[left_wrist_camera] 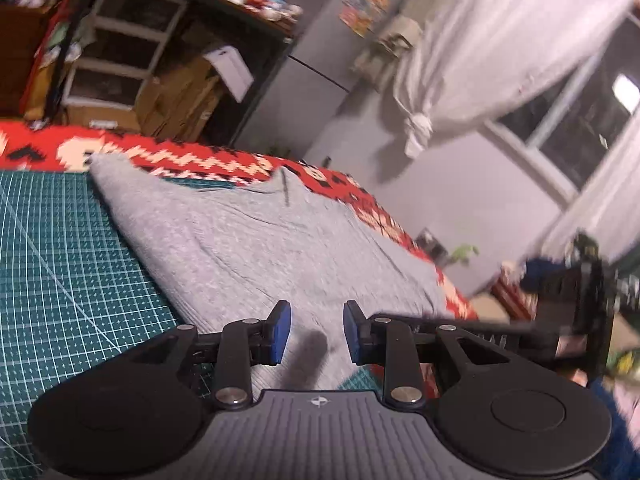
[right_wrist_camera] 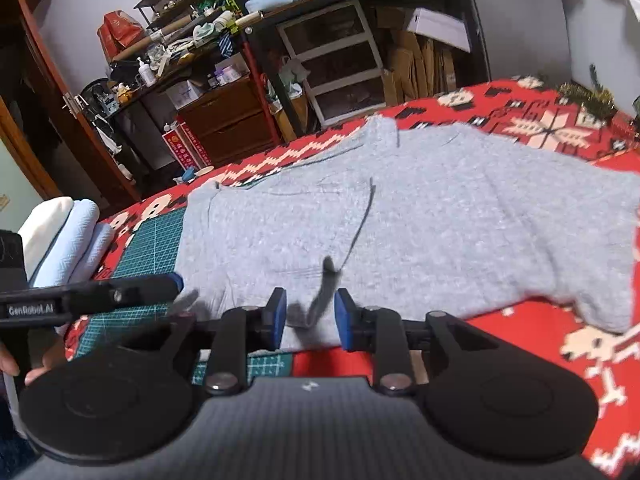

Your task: Fold clothes

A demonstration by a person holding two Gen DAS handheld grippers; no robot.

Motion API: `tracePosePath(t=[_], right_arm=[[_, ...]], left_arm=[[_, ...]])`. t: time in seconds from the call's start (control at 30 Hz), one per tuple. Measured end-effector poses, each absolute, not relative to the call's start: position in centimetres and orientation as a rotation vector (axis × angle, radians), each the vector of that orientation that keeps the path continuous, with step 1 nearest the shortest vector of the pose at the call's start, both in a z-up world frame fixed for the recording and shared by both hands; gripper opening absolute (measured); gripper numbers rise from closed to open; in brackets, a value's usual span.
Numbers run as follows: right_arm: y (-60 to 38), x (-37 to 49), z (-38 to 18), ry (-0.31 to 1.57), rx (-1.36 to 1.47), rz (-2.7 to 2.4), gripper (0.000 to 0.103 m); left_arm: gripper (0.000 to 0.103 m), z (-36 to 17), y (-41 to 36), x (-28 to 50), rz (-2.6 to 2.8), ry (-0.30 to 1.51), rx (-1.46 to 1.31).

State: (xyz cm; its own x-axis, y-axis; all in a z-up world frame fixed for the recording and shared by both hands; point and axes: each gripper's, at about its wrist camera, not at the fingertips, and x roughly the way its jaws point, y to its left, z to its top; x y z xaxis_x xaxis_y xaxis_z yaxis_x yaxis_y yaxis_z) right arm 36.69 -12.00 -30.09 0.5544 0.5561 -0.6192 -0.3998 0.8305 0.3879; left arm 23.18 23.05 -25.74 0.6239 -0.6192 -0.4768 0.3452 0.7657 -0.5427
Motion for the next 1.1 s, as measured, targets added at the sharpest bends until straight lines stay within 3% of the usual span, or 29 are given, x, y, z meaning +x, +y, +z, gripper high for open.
tracePosePath(t=[0.03,0.07,0.37,0.57,0.87,1.1], right_arm=[[-11.6,36.8,-30.3,0.808,0.205,0.57,0.021],[-11.2,36.9,-30.4,0.814,0.186,0.563,0.0],[-11.2,36.1,-30.4,0.832,0.11,0.543,0.001],[-12.2,36.1,-29.7,0.82,0.141,0.543,0.008],[-9.4,38.6,-28.9,0.735,0.159,0.559,0.007],[-9.8,39.8,-29.9,0.767,0.141,0.494,0.004]], left_arm=[[0.027,-25.9,23.2,23.4,-0.567,0.704,-0.442],[0.027,-26.0,23.1,23.5,-0.564,0.709,-0.437],[0.024,-26.2,21.4,23.0,-0.56,0.747,-0.265],[0.024,-25.7,23.3,23.2,-0.576,0.696,-0.4],[0.024,-26.7,24.6,24.5,-0.593,0.677,-0.631],[0.024,-27.3,23.9,24.9,-0.535,0.72,-0.573]])
